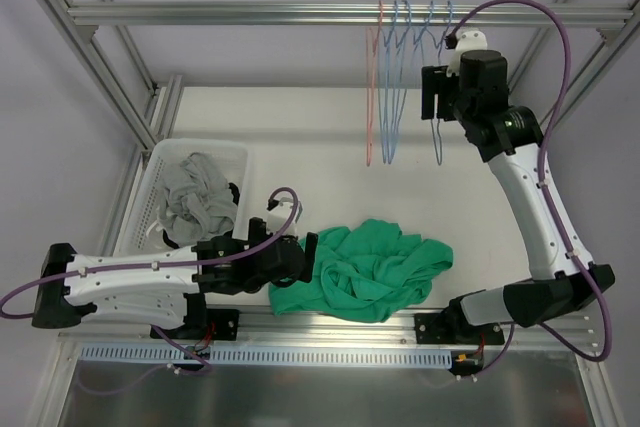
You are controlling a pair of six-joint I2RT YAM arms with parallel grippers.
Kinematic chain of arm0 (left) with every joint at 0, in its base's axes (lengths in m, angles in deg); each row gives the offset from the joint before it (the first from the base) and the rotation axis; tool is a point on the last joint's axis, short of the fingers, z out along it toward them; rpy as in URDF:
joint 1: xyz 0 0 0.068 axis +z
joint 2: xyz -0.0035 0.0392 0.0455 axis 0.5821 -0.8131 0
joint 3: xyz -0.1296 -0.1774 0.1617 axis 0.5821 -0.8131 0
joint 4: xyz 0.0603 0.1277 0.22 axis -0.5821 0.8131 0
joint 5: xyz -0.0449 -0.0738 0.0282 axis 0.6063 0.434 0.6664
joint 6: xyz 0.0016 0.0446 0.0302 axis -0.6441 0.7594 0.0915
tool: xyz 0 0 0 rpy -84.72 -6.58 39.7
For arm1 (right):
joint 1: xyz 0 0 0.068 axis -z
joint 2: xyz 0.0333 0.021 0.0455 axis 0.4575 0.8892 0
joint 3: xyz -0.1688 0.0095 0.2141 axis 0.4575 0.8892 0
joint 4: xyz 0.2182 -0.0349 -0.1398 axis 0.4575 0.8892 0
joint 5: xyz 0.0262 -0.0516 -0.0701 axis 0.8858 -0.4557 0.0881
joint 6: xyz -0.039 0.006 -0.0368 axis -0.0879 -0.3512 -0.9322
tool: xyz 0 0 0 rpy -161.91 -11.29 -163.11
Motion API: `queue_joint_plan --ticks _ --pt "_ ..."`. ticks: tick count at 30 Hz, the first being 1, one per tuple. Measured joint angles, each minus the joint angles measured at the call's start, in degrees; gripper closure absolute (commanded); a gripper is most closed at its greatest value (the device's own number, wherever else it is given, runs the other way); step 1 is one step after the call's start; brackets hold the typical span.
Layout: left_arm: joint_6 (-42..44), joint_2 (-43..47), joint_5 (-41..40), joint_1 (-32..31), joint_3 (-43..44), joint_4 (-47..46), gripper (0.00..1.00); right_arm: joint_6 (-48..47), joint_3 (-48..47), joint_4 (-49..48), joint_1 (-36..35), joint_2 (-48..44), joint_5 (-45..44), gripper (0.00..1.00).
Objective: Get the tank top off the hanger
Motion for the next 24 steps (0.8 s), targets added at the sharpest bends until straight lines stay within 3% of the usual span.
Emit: queue_joint_plan --ticks 4,9,18,24 --pt "0.61 -2.69 1.27 -0.15 1.44 -0.07 0.01 0.72 3.98 0.87 0.35 -4.87 0.20 0.19" --pt "3.06 -8.44 4.11 -0.15 5.38 -1.53 0.01 1.70 11.96 3.23 2.36 -17.84 -0.07 0.01" --pt "14.80 -22.93 19.19 -0.52 10.75 -14.36 0.01 2.56 20.68 10.84 3.74 -45.55 2.49 0.00" --pt "20.65 -37.73 20.87 -2.03 17.81 -17.86 0.01 2.45 20.98 15.61 3.78 -52.68 11.28 0.01"
